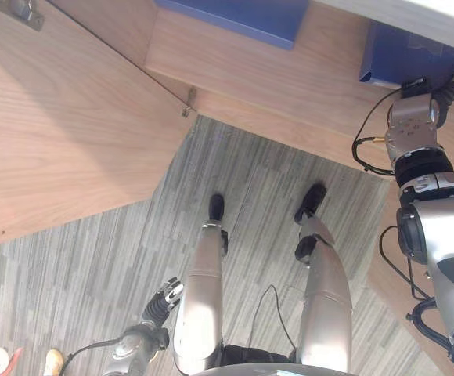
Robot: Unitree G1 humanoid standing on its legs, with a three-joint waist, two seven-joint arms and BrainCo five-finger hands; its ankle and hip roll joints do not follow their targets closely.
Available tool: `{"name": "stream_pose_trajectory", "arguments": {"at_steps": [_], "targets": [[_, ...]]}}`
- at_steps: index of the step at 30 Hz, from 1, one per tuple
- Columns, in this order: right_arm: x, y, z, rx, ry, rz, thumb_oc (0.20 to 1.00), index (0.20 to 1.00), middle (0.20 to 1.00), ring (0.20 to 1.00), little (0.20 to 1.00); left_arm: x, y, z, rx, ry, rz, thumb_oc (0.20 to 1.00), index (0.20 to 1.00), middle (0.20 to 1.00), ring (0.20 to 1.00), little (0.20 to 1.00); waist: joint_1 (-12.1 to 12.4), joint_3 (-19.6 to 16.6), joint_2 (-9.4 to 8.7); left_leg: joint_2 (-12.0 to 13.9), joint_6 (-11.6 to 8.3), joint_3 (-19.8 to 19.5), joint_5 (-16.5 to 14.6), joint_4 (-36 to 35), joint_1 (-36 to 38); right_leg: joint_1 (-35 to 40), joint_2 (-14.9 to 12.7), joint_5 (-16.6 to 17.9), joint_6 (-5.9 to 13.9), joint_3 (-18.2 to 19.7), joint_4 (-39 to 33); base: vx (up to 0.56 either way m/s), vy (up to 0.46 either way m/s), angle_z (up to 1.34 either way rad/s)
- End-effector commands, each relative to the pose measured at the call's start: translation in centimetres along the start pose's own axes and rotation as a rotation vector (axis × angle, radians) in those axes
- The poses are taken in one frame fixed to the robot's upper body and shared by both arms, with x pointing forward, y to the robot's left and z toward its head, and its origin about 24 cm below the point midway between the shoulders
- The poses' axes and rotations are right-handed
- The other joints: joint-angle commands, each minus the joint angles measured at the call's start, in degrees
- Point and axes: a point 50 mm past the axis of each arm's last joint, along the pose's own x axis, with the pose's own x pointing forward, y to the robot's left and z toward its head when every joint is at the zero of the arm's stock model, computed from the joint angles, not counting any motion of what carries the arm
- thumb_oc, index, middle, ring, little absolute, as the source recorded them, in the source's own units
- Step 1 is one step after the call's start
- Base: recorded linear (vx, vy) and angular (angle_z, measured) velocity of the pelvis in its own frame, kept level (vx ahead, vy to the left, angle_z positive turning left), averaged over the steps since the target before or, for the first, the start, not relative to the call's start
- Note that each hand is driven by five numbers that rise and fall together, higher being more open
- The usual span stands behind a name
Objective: Put the empty folder in the office cabinet
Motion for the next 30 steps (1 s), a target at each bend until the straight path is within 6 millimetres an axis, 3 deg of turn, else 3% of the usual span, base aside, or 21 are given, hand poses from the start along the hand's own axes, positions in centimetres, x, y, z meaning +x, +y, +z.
{"name": "stream_pose_trajectory", "arguments": {"at_steps": [1, 9, 17, 25, 30], "targets": [[0.6, 0.0, 2.7, -0.04, -0.077, -0.046, 1.0, 1.0, 1.0, 1.0, 1.0, -2.6, 1.5, -2.0, -0.004, 0.081, 0.04, 1.0, 1.0, 1.0, 1.0, 1.0, 1.6, -2.9, 3.14, 0.4, 1.91, -0.7, -3.4, 6.5, -2.6, 2.7, -1.6, -7.3, 2.43, 3.0, 5.2, -0.03, 0.036, -0.05], [0.5, -0.1, 1.9, 0.011, -0.038, -0.113, 1.0, 1.0, 1.0, 1.0, 1.0, -2.5, 1.4, -1.8, -0.002, 0.076, 0.037, 1.0, 1.0, 1.0, 1.0, 1.0, 2.1, -2.9, 3.45, 0.3, 1.91, -0.2, -3.1, 7.3, -3.3, 3.1, -1.5, -6.9, 2.25, 2.6, 4.4, -0.02, 0.005, 0.02], [0.4, -0.7, 0.2, -0.075, 0.055, -0.14, 1.0, 1.0, 1.0, 1.0, 1.0, -2.2, 1.5, -1.4, 0.008, 0.075, 0.039, 1.0, 1.0, 1.0, 1.0, 1.0, 2.1, -2.9, 2.47, 0.8, 1.91, 0.3, -3.3, 7.0, -2.8, 4.7, -1.1, -6.3, 2.24, 2.2, 2.7, 0.0, -0.002, 0.01], [0.8, -4.4, -2.2, -0.247, 0.107, -0.234, 1.0, 1.0, 1.0, 1.0, 1.0, -1.4, 1.2, -0.8, 0.011, 0.065, 0.048, 1.0, 1.0, 1.0, 1.0, 1.0, 1.3, -2.9, 1.29, 1.0, 2.33, 1.5, -4.1, 6.8, -0.7, 7.9, -0.2, -5.1, 2.35, 2.2, -0.4, 0.0, 0.003, -0.01], [0.2, -6.2, -4.4, -0.304, 0.159, -0.345, 1.0, 1.0, 1.0, 1.0, 1.0, 0.9, -0.4, 0.7, 0.039, 0.076, 0.085, 1.0, 1.0, 1.0, 1.0, 1.0, 1.7, -2.9, -0.56, 0.5, 3.64, 1.6, -5.3, 9.1, 0.5, 9.8, 0.8, -3.7, 2.61, 2.6, -1.2, 0.01, -0.061, -0.08]]}}
